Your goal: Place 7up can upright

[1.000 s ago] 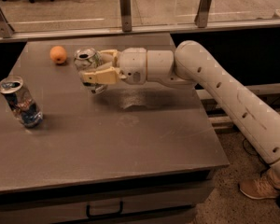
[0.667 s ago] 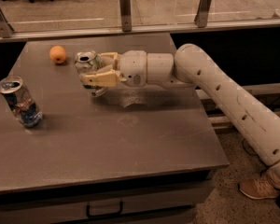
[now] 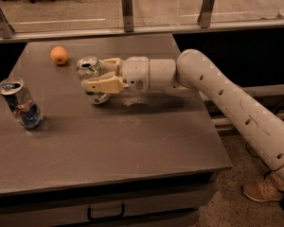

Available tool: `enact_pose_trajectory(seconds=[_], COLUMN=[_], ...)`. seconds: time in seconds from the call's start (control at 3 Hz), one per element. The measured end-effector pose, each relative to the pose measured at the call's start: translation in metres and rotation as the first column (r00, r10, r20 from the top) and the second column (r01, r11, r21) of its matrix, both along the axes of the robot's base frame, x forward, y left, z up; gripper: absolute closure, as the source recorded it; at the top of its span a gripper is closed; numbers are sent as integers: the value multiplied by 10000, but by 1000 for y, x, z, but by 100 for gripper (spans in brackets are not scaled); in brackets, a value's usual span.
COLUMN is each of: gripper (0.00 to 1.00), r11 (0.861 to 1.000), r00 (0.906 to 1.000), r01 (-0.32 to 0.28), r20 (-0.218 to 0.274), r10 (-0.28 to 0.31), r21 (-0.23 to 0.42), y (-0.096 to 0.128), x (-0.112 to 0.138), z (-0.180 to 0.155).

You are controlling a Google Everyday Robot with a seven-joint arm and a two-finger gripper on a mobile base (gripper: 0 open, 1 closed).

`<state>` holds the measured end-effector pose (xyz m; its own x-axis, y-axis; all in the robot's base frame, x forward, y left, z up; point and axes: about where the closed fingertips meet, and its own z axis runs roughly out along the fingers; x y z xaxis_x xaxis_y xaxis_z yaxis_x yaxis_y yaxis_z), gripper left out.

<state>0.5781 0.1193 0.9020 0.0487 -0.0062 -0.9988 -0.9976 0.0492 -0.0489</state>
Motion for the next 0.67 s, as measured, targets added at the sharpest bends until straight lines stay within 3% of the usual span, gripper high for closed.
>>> enact_pose_trajectory(seconds=[0.33,0.67], gripper=[0,0], r11=[10000,9994], r00=[9999,10000], r01=[-51,33], r20=[-132,-68], r10=[52,-36], r21=[38,-348], y=[4,-4], x=[-2,-1], z=[-4,-2])
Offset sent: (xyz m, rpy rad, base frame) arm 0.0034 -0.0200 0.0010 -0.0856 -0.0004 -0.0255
